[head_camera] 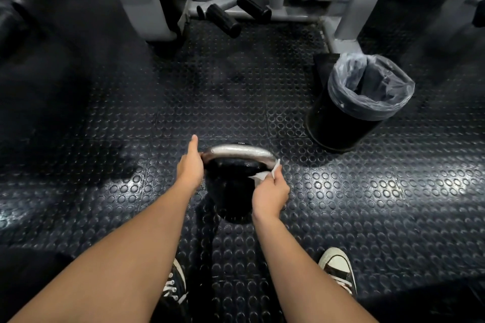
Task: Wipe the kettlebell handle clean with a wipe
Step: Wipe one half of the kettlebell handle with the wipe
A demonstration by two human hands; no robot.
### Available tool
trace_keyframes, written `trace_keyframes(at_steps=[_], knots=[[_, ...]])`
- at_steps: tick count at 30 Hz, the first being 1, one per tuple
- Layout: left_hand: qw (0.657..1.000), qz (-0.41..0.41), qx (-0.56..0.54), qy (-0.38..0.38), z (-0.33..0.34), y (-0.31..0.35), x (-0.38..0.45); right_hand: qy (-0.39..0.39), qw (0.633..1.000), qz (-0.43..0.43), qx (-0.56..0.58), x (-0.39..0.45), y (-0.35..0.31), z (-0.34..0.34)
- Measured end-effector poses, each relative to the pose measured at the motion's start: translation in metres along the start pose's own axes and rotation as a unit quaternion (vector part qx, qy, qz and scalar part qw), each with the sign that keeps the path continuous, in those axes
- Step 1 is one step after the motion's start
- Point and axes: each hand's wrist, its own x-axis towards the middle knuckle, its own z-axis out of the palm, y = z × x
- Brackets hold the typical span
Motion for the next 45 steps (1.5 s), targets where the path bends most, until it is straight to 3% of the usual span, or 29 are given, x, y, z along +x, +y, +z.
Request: trace_keyframes(at_steps=[3,8,17,20,23,28,34,39,45], knots=[[1.000,-0.001,0.000,0.008,0.000,0.003,-0.007,-0.020,0.999,0.010,0.038,-0.005,0.009,-0.001],[0.999,0.022,0.026,0.001,-0.001,0.020,-0.039,0.012,0.971,0.120,0.209,0.017,-0.009,0.007],[1.000,0.019,0.009,-0.003,-0.001,0.010,-0.016,0.009,0.927,0.187,0.325,0.014,-0.023,-0.002],[1.000,0.024,0.005,-0.010,-0.003,0.005,-0.008,0.018,0.947,0.146,0.286,0.007,-0.028,0.006],[0.999,0.027,0.009,-0.022,-0.002,0.009,-0.013,-0.030,0.968,0.091,0.231,-0.010,-0.013,0.011],[0.999,0.038,-0.013,-0.016,0.001,0.014,-0.023,-0.003,0.967,0.132,0.219,0.003,-0.028,0.011],[0.999,0.022,-0.024,-0.018,-0.001,0.013,-0.020,-0.053,0.980,0.089,0.168,-0.022,-0.026,0.018],[0.999,0.030,-0.021,-0.028,-0.001,0.012,-0.020,-0.001,0.971,0.141,0.193,-0.002,-0.035,0.016],[0.999,0.021,-0.023,-0.020,0.000,0.011,-0.018,-0.030,0.986,0.089,0.139,-0.019,-0.027,0.014]])
